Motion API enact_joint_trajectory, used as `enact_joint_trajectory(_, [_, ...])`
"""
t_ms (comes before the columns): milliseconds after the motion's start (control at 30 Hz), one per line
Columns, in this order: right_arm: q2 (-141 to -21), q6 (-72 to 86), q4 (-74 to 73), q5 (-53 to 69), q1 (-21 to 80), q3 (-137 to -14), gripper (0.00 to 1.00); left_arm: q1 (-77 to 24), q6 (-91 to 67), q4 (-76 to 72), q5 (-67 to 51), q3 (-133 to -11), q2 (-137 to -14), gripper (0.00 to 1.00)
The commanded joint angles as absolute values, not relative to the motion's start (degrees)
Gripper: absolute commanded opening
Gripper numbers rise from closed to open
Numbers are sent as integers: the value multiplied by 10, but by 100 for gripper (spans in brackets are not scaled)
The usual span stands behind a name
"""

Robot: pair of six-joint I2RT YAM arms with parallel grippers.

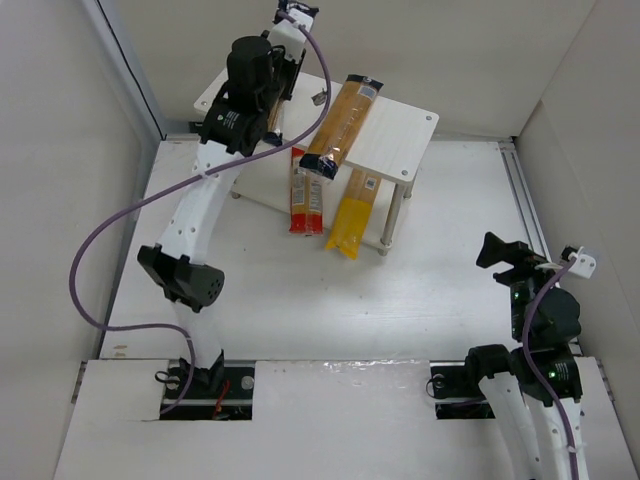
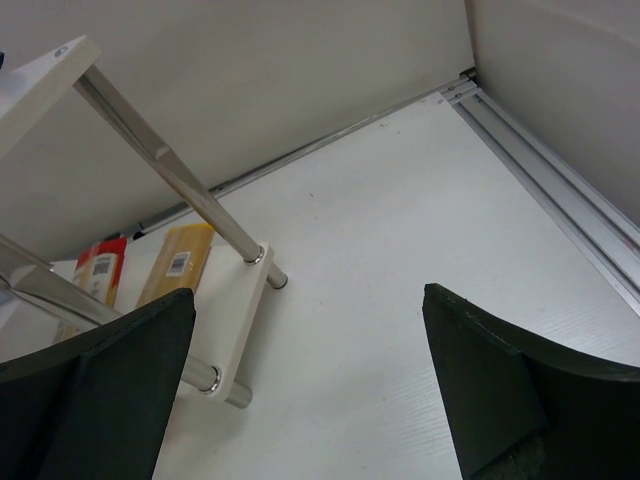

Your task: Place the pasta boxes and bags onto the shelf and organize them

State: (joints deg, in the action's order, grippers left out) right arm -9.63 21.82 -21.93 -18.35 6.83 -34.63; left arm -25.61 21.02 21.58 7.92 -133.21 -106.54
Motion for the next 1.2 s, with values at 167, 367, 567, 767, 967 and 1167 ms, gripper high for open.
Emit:
enact_joint_trajectory(167, [-96,210,-190,-176,72,-348,100,-245,195,89,133,-1368,-1091,76])
enact_joint_trajectory(367, [-96,205,-185,-165,72,-348,100,-245,168,77,153,-1333,-1045,100])
enact_joint_trajectory(567, [-101,194,-169,-146,72,-343,100,-251,82,85,176,-1231,-923,100])
enact_joint_trajectory(767, [-148,182,-169,-105,72,-348,100,-278,-21,54,178,-949,-703,100])
enact_joint_trajectory(967, [-168,177,-169,-85,72,-353,100,-283,-124,54,101,-709,-535,100])
enact_joint_trajectory(1167, [-156,177,-163,-79,72,-348,100,-331,-216,108,134,-567,-470,100])
